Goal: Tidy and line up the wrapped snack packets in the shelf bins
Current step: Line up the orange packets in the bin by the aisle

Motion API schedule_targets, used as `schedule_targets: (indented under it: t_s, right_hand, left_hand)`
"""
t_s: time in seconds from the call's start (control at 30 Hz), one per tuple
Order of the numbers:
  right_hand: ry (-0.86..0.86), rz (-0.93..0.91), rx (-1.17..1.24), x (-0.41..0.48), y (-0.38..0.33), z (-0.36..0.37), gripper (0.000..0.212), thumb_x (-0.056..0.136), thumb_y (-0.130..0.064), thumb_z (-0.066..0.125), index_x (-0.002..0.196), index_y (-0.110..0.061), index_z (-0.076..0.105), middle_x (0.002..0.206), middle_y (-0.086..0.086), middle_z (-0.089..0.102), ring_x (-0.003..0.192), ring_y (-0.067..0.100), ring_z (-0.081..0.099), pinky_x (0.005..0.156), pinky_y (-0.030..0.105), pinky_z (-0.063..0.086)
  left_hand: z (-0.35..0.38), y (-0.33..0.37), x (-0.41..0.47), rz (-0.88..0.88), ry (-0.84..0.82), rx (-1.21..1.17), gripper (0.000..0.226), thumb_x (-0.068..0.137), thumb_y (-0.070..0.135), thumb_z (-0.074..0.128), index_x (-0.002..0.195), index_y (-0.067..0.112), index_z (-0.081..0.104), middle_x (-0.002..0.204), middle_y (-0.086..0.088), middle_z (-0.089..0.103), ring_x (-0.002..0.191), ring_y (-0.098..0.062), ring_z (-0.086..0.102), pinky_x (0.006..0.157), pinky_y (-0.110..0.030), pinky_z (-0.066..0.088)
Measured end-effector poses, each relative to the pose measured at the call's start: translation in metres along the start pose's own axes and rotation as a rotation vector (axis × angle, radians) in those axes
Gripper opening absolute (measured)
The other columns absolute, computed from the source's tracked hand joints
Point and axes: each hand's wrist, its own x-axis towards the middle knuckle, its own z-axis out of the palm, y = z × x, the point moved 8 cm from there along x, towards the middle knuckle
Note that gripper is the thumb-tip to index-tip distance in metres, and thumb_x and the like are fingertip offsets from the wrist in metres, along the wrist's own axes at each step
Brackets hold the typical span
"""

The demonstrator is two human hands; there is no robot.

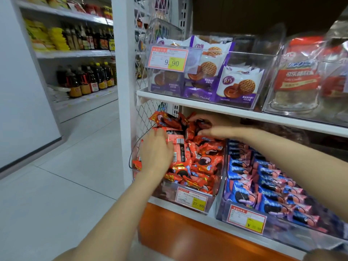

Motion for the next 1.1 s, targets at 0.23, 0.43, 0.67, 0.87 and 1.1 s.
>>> schedule_targets:
  t_s: [0.23,0.43,0.67,0.87,1.1]
  right_hand:
    - [-0.091,-0.050,-0.240,0.029,-0.039,0.052,0.070,0.080,-0.029,0.073,0.140,-0.020,0.040,0.141,0.004,0.044,0.127,0.019,0.043,0.106,0.030,0.035]
    - [0.087,-0.015,0.008,0.004,-0.041,0.009,0.059,0.082,-0.014,0.069,0.136,-0.013,0.045,0.112,-0.003,0.058,0.099,0.012,0.056,0.080,0.003,0.039]
    - [-0.093,-0.142,-0.270,-0.071,-0.026,0.017,0.040,0.072,-0.014,0.077,0.108,-0.022,0.062,0.105,-0.007,0.062,0.098,0.007,0.055,0.089,0.027,0.044]
    - [-0.168,-0.148,-0.283,-0.080,-0.020,0.026,0.038,0.075,-0.008,0.072,0.108,-0.026,0.068,0.114,-0.008,0.058,0.104,0.008,0.055,0.090,0.029,0.043]
    - [-0.113,-0.095,-0.452,-0.070,-0.002,0.014,0.028,0.078,-0.008,0.070,0.102,-0.023,0.070,0.117,-0.008,0.059,0.105,0.014,0.057,0.084,0.025,0.043]
  left_hand:
    - [0.013,-0.038,-0.011,-0.143,-0.231,0.153,0.058,0.087,0.042,0.060,0.131,0.010,0.041,0.133,-0.014,0.041,0.124,-0.029,0.039,0.094,-0.040,0.041]
    - [0.019,-0.036,-0.007,-0.001,-0.288,0.003,0.040,0.085,0.038,0.064,0.118,0.017,0.053,0.122,-0.004,0.052,0.114,-0.022,0.047,0.091,-0.035,0.043]
    - [0.050,-0.014,-0.010,0.024,-0.431,-0.088,0.054,0.087,0.042,0.061,0.129,0.013,0.044,0.121,-0.009,0.058,0.107,-0.026,0.057,0.088,-0.038,0.047]
    - [0.061,-0.009,-0.006,-0.123,-0.353,-0.092,0.057,0.082,0.039,0.069,0.124,0.013,0.040,0.111,-0.006,0.060,0.099,-0.026,0.059,0.072,-0.032,0.043]
    - [0.047,-0.003,-0.004,-0.125,-0.192,-0.471,0.039,0.078,0.014,0.075,0.104,0.016,0.046,0.095,-0.001,0.059,0.074,-0.012,0.054,0.057,-0.023,0.037]
